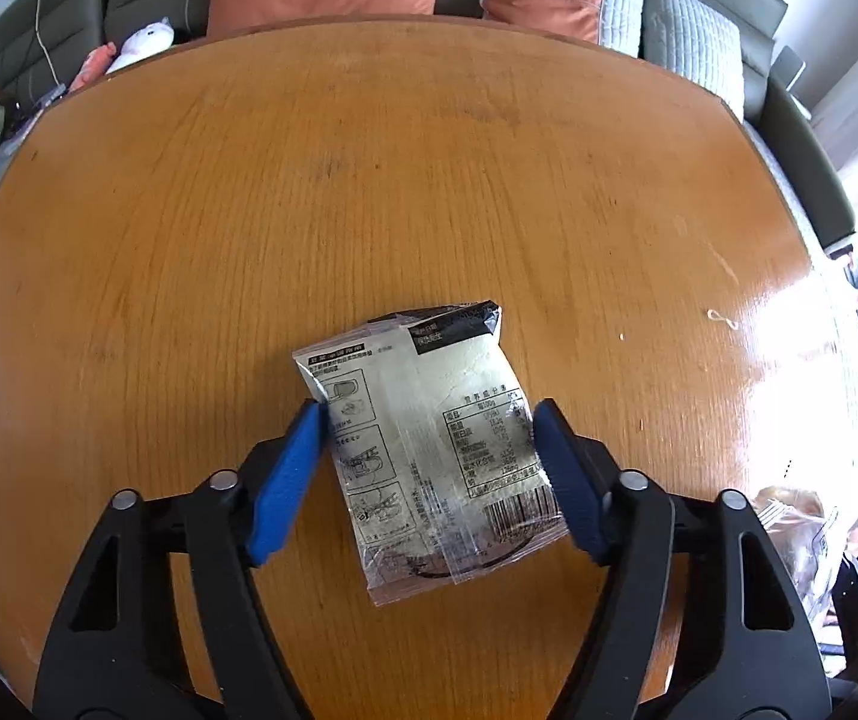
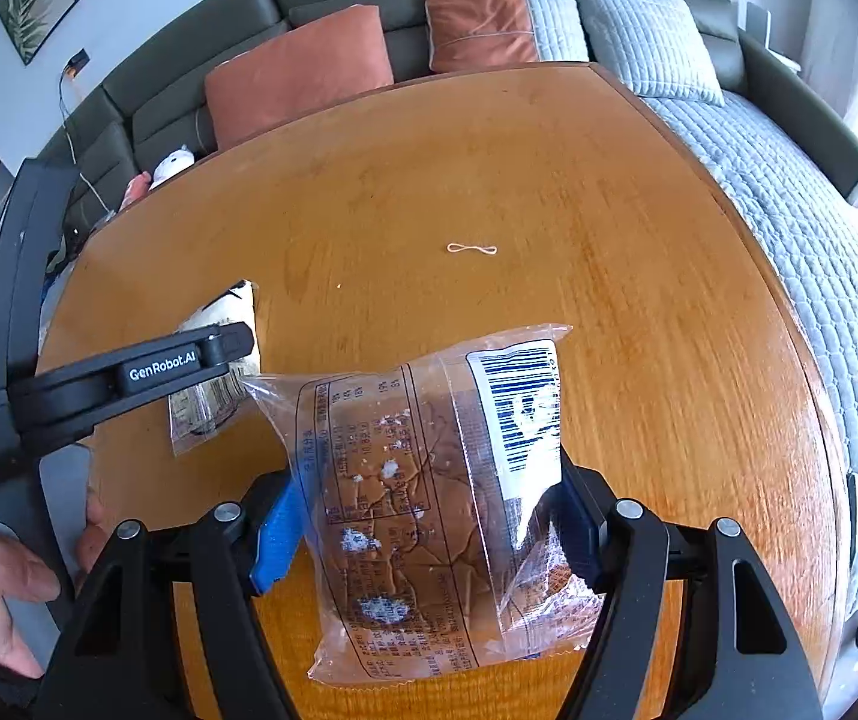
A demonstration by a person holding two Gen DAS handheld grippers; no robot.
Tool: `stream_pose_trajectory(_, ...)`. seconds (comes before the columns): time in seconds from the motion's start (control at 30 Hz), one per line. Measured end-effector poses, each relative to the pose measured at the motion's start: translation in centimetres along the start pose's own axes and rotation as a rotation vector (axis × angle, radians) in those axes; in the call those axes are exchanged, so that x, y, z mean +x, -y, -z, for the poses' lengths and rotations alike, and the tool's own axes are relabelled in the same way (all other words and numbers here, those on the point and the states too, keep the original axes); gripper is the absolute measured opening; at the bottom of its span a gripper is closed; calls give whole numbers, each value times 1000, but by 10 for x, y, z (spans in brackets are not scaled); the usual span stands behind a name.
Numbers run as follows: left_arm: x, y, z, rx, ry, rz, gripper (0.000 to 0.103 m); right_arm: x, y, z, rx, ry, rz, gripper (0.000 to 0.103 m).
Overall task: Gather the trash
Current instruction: 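Grasp the clear bread bag with the right tool while the left tool grasps the white packet, then carry both packets over the black bin and open both tools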
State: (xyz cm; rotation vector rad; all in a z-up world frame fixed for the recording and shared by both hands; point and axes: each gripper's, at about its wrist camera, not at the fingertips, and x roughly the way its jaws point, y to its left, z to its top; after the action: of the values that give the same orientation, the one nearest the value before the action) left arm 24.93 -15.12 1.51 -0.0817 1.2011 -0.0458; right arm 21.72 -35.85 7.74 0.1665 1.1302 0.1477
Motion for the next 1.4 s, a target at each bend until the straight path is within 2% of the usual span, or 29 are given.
stream_pose_trajectory(0.1, -1, -2, 3, 28, 19, 3, 60, -4, -2, -2, 2, 8, 5, 71)
stream_pose_trajectory(0.17, -7, -5, 6, 43, 33, 39, 47, -7, -4, -1, 2, 13, 10, 71)
stream_pose_trajectory(0.27, -11, -10, 10, 49, 19, 93, 39, -13, -10, 3, -1, 19, 13, 71)
stream_pose_trajectory(0.47, -31, -21, 33, 77, 54, 148, 36, -24, -19, 3, -2, 28, 15, 71)
stream_pose_trajectory(0.7, -72, -43, 55, 98, 128, 154, 36, -40, -52, 6, -43, 55, 5, 71)
stream_pose_trajectory(0.97, -105, -102, 83, 43, 174, 136, 36, -54, -124, 11, -139, 87, -35, 71)
stream_pose_trajectory(1.13, -127, -161, 108, -15, 193, 109, 36, -56, -182, 24, -202, 89, -76, 71)
stream_pose_trajectory(1.4, -159, -263, 154, -146, 229, 47, 36, -50, -299, 52, -346, 55, -167, 71)
